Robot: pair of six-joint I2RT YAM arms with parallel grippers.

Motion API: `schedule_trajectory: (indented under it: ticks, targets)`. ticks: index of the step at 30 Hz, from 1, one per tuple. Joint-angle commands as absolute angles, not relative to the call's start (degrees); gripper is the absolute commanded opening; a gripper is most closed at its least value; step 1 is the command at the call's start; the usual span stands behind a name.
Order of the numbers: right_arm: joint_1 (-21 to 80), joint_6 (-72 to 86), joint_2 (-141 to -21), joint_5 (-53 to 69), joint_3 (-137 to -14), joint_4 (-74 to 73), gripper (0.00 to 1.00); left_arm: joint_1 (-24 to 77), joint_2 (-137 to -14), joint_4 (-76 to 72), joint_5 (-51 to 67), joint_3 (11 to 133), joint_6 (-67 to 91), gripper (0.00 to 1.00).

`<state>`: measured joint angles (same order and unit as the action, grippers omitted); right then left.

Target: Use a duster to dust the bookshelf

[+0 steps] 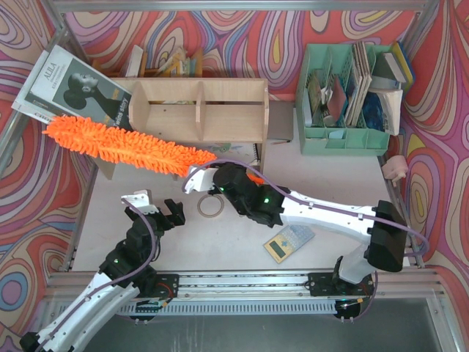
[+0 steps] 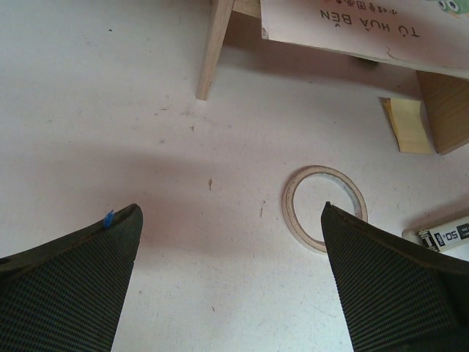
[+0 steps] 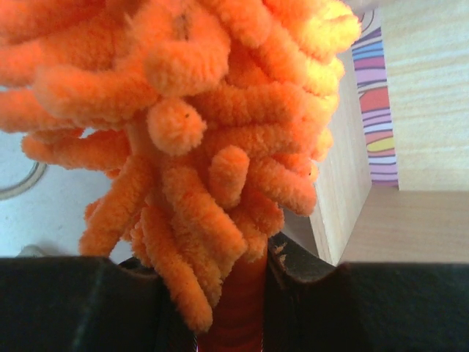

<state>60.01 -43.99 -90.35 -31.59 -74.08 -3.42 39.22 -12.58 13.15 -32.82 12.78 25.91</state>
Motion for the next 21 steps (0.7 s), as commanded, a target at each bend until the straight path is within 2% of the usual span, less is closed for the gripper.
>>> schedule_trajectory:
  ticks: [1, 13, 21]
  targets:
    - [60.2, -39.8, -84.9, -34.8, -71.0, -5.2, 0.0, 39.0, -12.2, 11.6, -33.2, 12.6, 25.8, 0.99]
    - [60.2, -33.2, -77.7, -36.8, -62.8, -10.6, 0.0, 39.0, -13.4, 11.2, -32.9, 12.7, 25.8, 0.98]
    - [60.8, -34.8, -78.2, -35.8, -67.0, -9.6, 0.0, 39.0, -13.6, 11.2, -32.9, 12.8, 25.8, 0.99]
